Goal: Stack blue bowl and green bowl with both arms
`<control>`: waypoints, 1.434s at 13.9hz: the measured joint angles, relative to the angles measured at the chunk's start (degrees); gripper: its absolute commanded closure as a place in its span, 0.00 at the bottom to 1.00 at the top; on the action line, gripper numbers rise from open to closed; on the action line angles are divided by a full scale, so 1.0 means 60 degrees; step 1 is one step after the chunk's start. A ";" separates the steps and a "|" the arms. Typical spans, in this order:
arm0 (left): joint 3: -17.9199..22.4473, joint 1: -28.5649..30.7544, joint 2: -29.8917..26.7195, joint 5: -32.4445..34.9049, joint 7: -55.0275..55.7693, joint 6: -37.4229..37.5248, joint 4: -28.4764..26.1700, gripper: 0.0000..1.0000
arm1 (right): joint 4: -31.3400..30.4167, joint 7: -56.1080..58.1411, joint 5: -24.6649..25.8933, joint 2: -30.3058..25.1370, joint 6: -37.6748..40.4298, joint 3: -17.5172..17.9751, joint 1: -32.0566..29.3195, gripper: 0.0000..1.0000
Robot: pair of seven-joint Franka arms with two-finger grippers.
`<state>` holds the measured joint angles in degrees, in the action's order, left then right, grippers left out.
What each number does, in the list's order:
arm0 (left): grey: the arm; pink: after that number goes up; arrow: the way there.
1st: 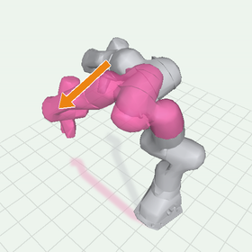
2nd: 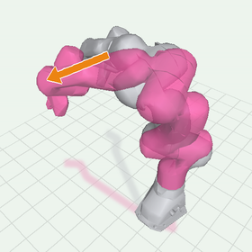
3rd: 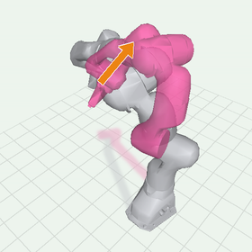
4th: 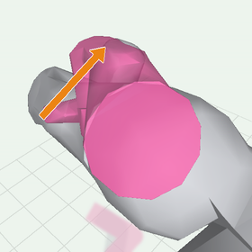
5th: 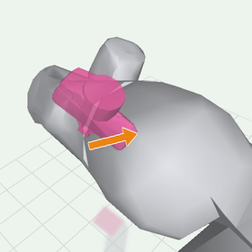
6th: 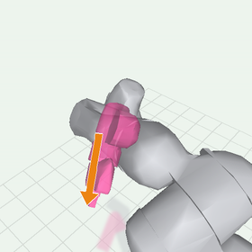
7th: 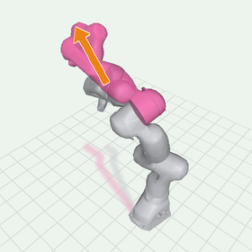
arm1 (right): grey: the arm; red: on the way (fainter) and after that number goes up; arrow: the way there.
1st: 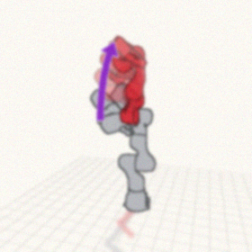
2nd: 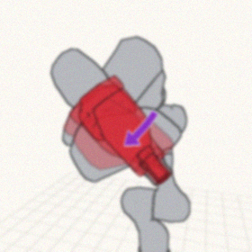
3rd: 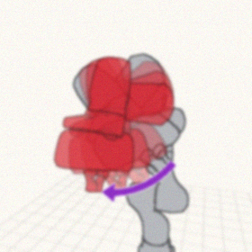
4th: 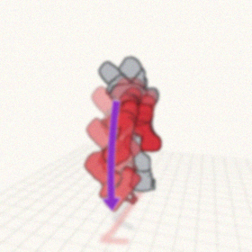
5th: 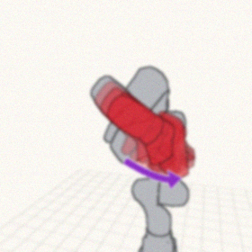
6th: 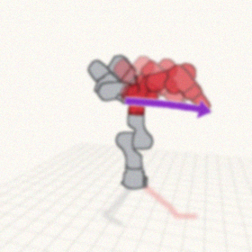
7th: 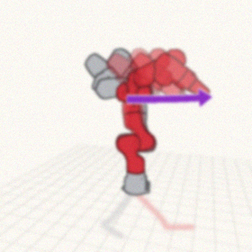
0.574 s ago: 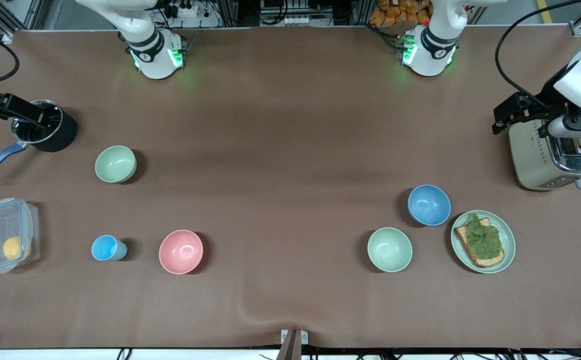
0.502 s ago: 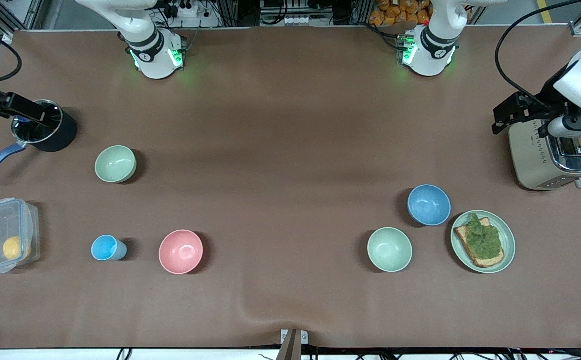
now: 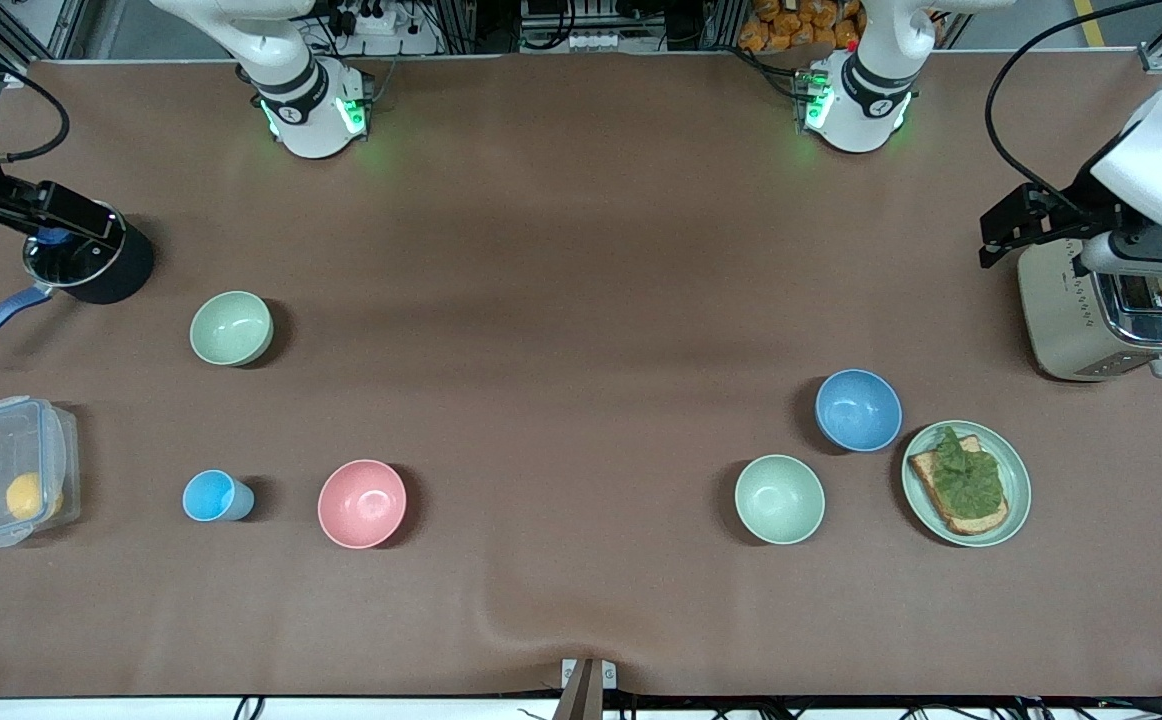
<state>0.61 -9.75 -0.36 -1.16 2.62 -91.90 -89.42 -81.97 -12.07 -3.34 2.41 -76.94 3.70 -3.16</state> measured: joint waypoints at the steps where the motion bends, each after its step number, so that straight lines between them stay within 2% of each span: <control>1: -0.0060 -0.0004 0.0014 0.0000 0.0001 -0.0002 0.0000 0.00 | 0.0000 -0.0001 0.0001 0.0000 0.0035 0.0000 0.0000 0.00; 6: 0.0029 0.0225 0.0124 0.0030 0.0000 0.0014 -0.0055 0.00 | -0.0003 -0.0037 0.0010 0.0003 0.0223 -0.0037 -0.0009 0.00; 8: 0.0040 0.0418 0.0457 0.0042 -0.0008 0.0014 -0.0153 0.00 | -0.0011 -0.0037 0.0010 0.0026 0.0224 -0.0090 -0.0033 0.00; 13: -0.0015 0.0453 0.2687 0.0042 -0.0035 -0.0533 -0.0268 0.00 | -0.0061 -0.0037 0.0009 0.0222 0.0216 -0.0080 -0.0008 0.00; 15: -0.0022 0.0463 0.3276 0.0042 -0.0035 -0.1138 -0.0521 0.00 | -0.0104 -0.0026 0.0008 0.0473 -0.0009 -0.0065 0.0015 0.00; 18: -0.0016 0.0497 0.3362 0.0042 -0.0035 -0.2441 -0.1491 0.00 | -0.0194 -0.0026 -0.0009 0.1356 -0.0621 -0.0019 0.0287 0.00; 20: -0.0005 0.0522 0.3394 0.0042 -0.0035 -0.3547 -0.2178 0.00 | -0.0189 -0.0026 -0.0001 0.1620 -0.0684 -0.0029 0.0335 0.00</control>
<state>0.58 -6.62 20.00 -0.91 2.41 -113.18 -102.49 -83.10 -12.23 -3.34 12.13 -81.04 3.53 -1.15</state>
